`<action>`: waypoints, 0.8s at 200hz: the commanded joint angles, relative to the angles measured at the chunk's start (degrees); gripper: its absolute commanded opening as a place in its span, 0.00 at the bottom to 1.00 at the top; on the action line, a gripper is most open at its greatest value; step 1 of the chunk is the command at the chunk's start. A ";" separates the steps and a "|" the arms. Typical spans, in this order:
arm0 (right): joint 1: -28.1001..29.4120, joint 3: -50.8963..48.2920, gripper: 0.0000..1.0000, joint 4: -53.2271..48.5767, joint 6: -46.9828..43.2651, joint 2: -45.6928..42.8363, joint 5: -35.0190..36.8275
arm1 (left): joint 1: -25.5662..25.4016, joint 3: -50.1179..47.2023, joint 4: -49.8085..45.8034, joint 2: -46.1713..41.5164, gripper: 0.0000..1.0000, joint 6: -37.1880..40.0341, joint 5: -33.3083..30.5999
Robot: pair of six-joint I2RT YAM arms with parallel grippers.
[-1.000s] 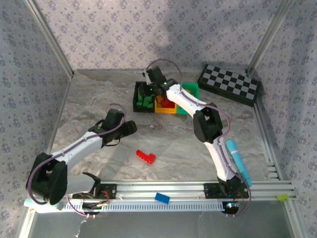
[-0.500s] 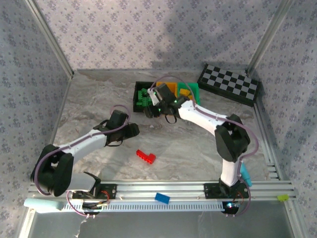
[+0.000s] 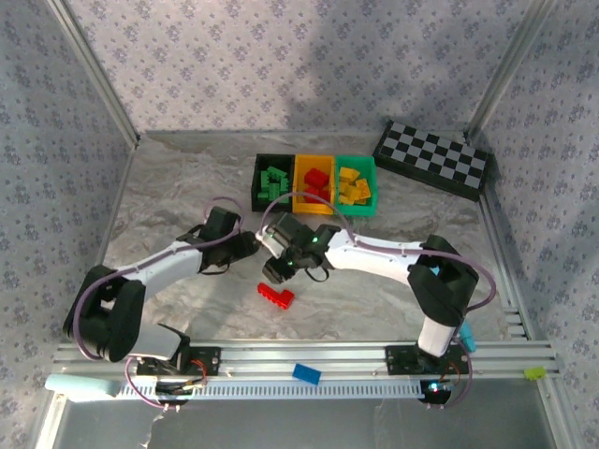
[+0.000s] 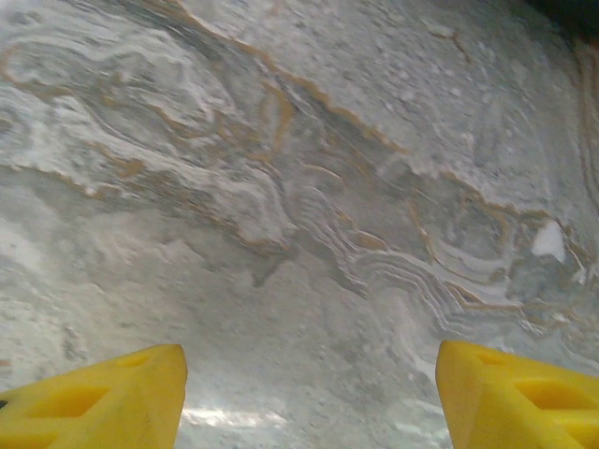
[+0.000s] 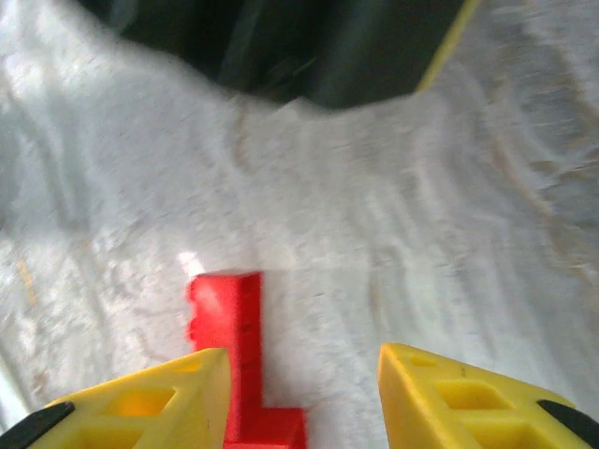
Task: Sort the legos into containers by color
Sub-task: Pick up the lego from the bottom-center of the table.
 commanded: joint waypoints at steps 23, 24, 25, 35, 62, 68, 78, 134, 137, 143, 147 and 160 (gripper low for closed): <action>3.68 -1.11 0.47 -2.80 -1.20 -0.31 -1.05 | 0.96 2.06 0.76 -0.21 0.71 -0.55 1.04; 3.80 -1.11 0.47 -2.82 -1.16 -0.19 -1.10 | 0.96 2.06 0.75 -0.25 0.71 -0.55 1.01; 3.91 -1.11 0.47 -2.83 -1.14 -0.09 -1.12 | 0.95 2.01 0.75 -0.23 0.71 -0.51 1.00; 4.55 -1.11 0.47 -2.89 -0.98 0.68 -1.23 | 0.95 2.07 0.75 -0.14 0.71 -0.54 0.90; 6.17 -0.59 0.47 -2.86 -0.19 2.80 -0.67 | 0.96 2.54 0.67 0.12 0.71 -0.64 1.50; 6.31 -0.41 0.47 -2.84 0.02 3.40 -0.64 | 0.95 2.59 0.68 0.22 0.71 -0.64 1.47; 6.55 0.14 0.47 -2.99 0.02 4.40 -0.48 | 1.02 2.80 0.44 0.32 0.71 -0.48 1.51; 7.17 2.48 0.44 -4.22 0.11 8.34 0.89 | 0.97 3.51 -0.29 0.08 0.71 0.02 1.68; 7.25 2.60 0.43 -4.25 0.19 8.36 1.00 | 0.97 3.55 -0.38 0.07 0.71 -0.02 1.73; 7.25 2.66 0.41 -4.24 0.20 8.45 1.13 | 1.00 3.55 -0.39 0.13 0.71 -0.02 1.86; 7.25 2.60 0.40 -4.14 0.27 8.49 1.14 | 1.00 3.46 -0.33 0.06 0.71 -0.07 1.86; 7.16 2.49 0.33 -3.75 0.29 8.62 1.23 | 0.96 3.20 -0.14 -0.16 0.71 -0.04 1.73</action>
